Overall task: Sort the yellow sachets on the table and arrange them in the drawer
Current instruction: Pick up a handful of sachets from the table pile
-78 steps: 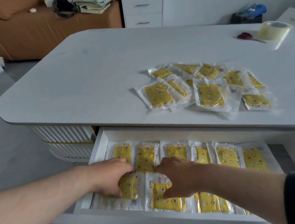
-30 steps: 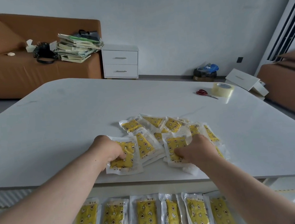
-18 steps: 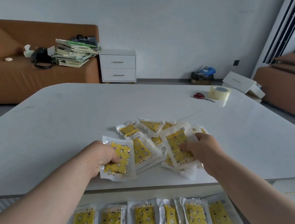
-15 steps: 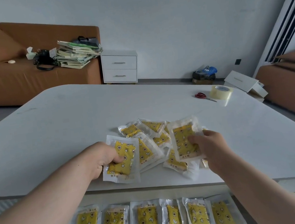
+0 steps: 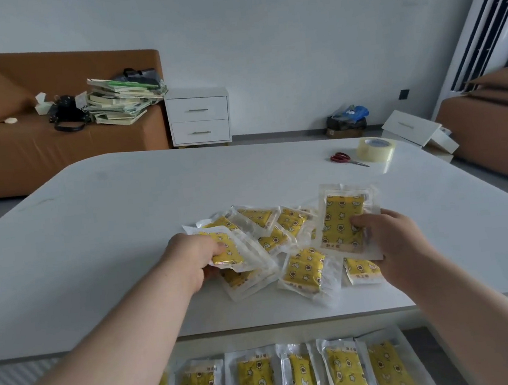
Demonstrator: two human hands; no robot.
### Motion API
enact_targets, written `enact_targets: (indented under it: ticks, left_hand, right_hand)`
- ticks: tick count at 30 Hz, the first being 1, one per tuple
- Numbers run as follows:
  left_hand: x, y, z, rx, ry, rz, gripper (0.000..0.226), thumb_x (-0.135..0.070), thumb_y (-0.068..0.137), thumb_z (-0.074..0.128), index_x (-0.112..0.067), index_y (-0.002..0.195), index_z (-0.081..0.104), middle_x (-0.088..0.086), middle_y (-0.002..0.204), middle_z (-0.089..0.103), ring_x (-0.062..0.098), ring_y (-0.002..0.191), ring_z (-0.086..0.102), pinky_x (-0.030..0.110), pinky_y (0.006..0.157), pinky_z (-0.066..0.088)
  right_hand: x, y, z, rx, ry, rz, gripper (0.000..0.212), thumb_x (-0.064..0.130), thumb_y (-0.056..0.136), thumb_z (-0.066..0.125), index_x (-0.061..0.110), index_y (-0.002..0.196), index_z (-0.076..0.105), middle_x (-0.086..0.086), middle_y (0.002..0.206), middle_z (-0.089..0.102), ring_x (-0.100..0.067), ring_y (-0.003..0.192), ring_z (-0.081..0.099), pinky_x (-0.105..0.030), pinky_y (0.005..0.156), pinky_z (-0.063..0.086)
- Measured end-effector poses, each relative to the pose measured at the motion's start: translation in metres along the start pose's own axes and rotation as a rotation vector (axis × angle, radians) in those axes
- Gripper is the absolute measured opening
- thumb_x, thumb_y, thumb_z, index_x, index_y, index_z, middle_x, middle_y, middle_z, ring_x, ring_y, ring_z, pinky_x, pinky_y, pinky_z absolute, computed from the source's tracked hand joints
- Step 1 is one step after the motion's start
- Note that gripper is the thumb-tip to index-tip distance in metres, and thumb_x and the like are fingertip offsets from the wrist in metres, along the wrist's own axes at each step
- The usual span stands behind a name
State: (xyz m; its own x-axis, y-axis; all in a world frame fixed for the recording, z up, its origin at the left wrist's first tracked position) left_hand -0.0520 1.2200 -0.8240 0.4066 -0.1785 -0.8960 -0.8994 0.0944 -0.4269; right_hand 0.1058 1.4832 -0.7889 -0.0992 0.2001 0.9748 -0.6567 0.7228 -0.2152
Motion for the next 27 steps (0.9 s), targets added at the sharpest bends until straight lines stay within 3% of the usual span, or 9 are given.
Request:
enact_targets:
  ticks: [4,7,11,16,27]
  left_hand:
    - [0.005,0.005,0.009,-0.193,0.355,0.124,0.021,-0.008,0.077,0.063,-0.006,0.097,0.06,0.014,0.1,0.065,0.031,0.085,0.062,0.029,0.067,0.05]
    - [-0.001,0.001,0.018,-0.226,0.63,0.12,0.044,-0.032,0.067,0.065,-0.013,0.106,0.059,0.012,0.107,0.064,0.031,0.098,0.061,0.034,0.083,0.054]
    - [-0.01,-0.007,0.033,-0.246,0.937,0.182,0.078,-0.055,0.07,0.074,-0.007,0.124,0.045,0.011,0.121,0.058,0.03,0.115,0.054,0.035,0.092,0.046]
    - [-0.011,-0.008,0.034,-0.216,0.94,0.15,0.087,-0.048,0.062,0.082,-0.005,0.124,0.039,0.012,0.119,0.059,0.03,0.112,0.057,0.032,0.08,0.046]
    - [-0.013,-0.006,0.03,-0.174,1.037,0.166,0.086,-0.049,0.057,0.083,-0.009,0.125,0.047,0.004,0.113,0.059,0.025,0.105,0.06,0.031,0.083,0.051]
  right_hand:
    - [0.005,-0.002,-0.01,-0.004,-0.02,-0.018,0.015,-0.001,0.089,0.06,0.013,0.086,0.065,-0.012,0.093,0.072,-0.032,0.087,0.07,-0.047,0.082,0.057]
    - [0.01,-0.002,-0.025,-0.028,-0.055,-0.039,0.017,-0.001,0.09,0.058,0.014,0.084,0.065,-0.01,0.09,0.072,-0.029,0.084,0.07,-0.042,0.075,0.057]
    - [0.013,0.001,-0.05,-0.1,-0.052,-0.035,0.019,0.0,0.09,0.058,0.015,0.082,0.064,-0.008,0.087,0.071,-0.027,0.082,0.069,-0.04,0.073,0.056]
    - [0.016,0.004,-0.066,-0.159,-0.002,-0.014,0.022,-0.002,0.09,0.056,0.016,0.079,0.061,-0.007,0.086,0.068,-0.025,0.081,0.067,-0.045,0.083,0.055]
    - [0.012,0.002,-0.055,-0.137,-0.047,0.001,0.02,0.0,0.091,0.057,0.017,0.082,0.062,-0.007,0.088,0.069,-0.025,0.082,0.067,-0.044,0.085,0.055]
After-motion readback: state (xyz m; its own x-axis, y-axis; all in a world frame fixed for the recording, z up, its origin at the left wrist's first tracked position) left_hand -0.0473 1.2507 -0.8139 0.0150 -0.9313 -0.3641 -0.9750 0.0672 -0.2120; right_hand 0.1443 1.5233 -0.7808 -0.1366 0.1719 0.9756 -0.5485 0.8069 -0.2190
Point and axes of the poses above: each hand's wrist, its own y-axis towards the middle knuckle, its own z-axis out of the palm, x = y × z, the point moved 6 cm from there along y, towards the middle knuckle
